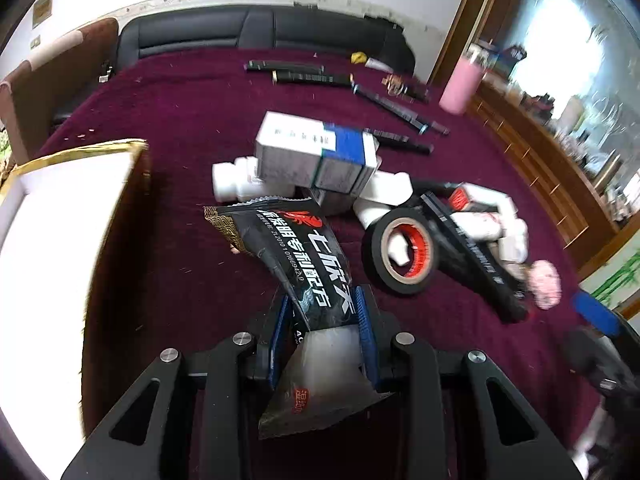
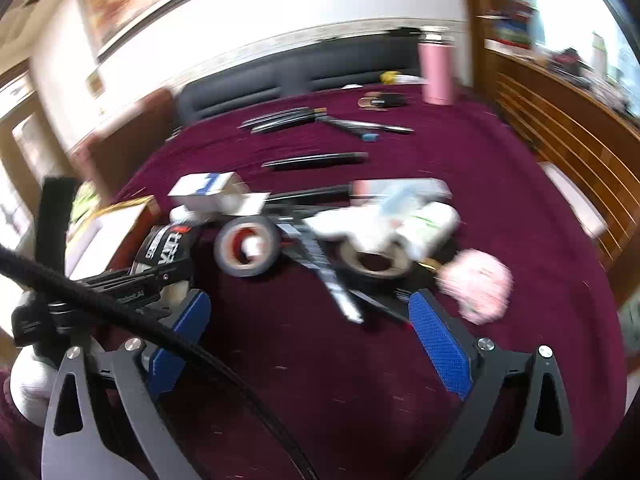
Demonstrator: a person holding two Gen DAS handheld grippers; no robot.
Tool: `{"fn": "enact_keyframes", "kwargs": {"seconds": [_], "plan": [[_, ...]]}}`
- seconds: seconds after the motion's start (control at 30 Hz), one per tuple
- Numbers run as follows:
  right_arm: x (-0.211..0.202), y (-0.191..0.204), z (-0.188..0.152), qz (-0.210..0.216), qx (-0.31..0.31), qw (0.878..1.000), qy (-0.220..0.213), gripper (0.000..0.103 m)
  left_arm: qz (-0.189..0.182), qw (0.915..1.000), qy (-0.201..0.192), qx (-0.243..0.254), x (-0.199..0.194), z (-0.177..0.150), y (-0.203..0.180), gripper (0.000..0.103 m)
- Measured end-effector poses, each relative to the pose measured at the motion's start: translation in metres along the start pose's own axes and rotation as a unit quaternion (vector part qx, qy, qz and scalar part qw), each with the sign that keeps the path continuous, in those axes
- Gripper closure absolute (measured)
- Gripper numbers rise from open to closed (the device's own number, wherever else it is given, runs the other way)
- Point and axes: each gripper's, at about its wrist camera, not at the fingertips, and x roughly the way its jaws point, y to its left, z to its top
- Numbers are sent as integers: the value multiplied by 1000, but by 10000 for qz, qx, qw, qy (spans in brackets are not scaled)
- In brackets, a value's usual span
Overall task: Organize objects
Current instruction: 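Lift the black snack packet with the left gripper while the right gripper grasps the tape roll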
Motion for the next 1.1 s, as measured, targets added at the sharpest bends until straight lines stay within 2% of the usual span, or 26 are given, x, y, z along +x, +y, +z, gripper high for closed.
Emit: {"fn": "enact_keyframes", "kwargs": {"seconds": [0.13, 0.2, 0.3, 0.4, 0.57, 0.67, 0.7, 0.93, 1.03, 1.1], "plan": [[29, 35, 15, 330, -472, 9979, 280, 16, -177, 9995, -174, -181, -31, -3, 15, 76], [53, 49, 24, 344, -653, 9960, 506, 36, -306, 9988, -234, -310, -45, -10, 22, 76], [81, 55, 31, 246, -729, 9937, 815, 51, -449, 9976, -359, -374, -65, -19, 34, 76], [106, 58, 34, -1, -815, 9913, 1030, 59, -500, 9971, -478, -315, -77, -29, 41, 75], [129, 62, 37, -110, -770, 9888, 1272, 66, -603, 9962, -534, -324, -80, -40, 51, 75], [138, 66, 36, -226, -693, 9875, 1396, 87, -617, 9958, -578, -349, -81, -42, 60, 75], [136, 64, 38, -154, -592, 9885, 1382, 89, -631, 9956, -591, -360, -81, -43, 63, 75], [119, 64, 41, -23, -508, 9897, 1342, 93, -615, 9944, -675, -539, -85, -48, 82, 75], [129, 65, 39, 54, -481, 9881, 1461, 91, -630, 9940, -684, -568, -85, -50, 83, 75], [134, 64, 38, 82, -437, 9879, 1489, 86, -636, 9939, -700, -559, -87, -52, 83, 75]]}}
